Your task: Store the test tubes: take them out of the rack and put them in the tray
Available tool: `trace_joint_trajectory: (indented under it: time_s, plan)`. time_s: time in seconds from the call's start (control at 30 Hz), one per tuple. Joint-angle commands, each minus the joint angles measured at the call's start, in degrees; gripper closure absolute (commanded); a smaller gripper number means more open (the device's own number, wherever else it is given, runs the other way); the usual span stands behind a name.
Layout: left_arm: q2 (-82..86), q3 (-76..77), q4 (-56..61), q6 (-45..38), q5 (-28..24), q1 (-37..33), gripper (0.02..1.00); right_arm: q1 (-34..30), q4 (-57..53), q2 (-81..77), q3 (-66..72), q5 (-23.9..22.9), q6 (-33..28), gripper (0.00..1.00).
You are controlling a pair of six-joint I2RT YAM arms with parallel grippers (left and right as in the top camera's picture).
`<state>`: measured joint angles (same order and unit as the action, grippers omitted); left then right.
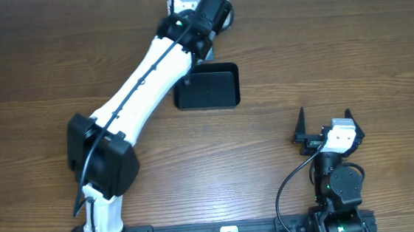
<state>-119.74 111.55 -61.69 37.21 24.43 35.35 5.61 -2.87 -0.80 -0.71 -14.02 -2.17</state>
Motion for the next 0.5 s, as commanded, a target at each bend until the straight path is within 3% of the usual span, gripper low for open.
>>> trace_joint_trajectory:
  time_s: [0.03,0.5]
  plan:
    - [-1.64,0.15,-0.09,3.82,-2.05,0.39,0.936,0.04,0.07,0.48,0.44,-0.44,-0.04,0.007]
    - [-7.52,0.15,0.15,3.76,-3.39,-1.18,0.934,0.04,0.09,0.48,0.44,-0.44,-0.04,0.009]
